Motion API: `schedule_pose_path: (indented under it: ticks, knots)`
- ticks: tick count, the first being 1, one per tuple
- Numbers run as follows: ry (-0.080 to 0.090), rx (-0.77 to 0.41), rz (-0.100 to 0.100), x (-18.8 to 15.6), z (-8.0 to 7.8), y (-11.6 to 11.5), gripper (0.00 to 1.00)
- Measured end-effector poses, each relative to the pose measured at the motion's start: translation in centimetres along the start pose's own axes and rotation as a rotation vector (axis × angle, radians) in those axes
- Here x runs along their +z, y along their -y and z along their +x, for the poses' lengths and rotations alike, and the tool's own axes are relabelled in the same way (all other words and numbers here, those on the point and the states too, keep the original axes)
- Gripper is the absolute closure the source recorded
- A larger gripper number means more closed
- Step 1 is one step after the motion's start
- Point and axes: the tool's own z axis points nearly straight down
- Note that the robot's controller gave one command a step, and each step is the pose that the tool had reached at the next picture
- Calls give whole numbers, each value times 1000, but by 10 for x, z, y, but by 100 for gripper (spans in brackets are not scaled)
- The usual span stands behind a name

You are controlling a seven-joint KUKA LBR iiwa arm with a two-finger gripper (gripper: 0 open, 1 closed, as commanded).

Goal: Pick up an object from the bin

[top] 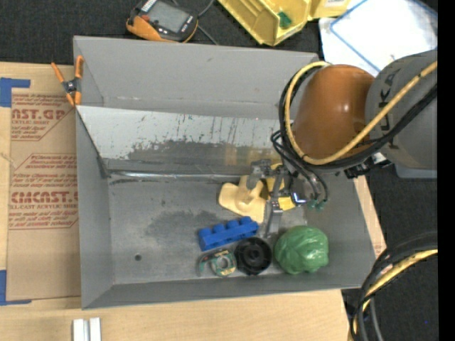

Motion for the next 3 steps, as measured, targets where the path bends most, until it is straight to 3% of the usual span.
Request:
schedule_pose_path:
  ticks: [1,2,3]
  knots:
    - [-1,-210,0,110,24,-23,0]
    - [7,315,-2,75,-14,-5,0]
    - [-3,-208,-2,117,16,-21,0]
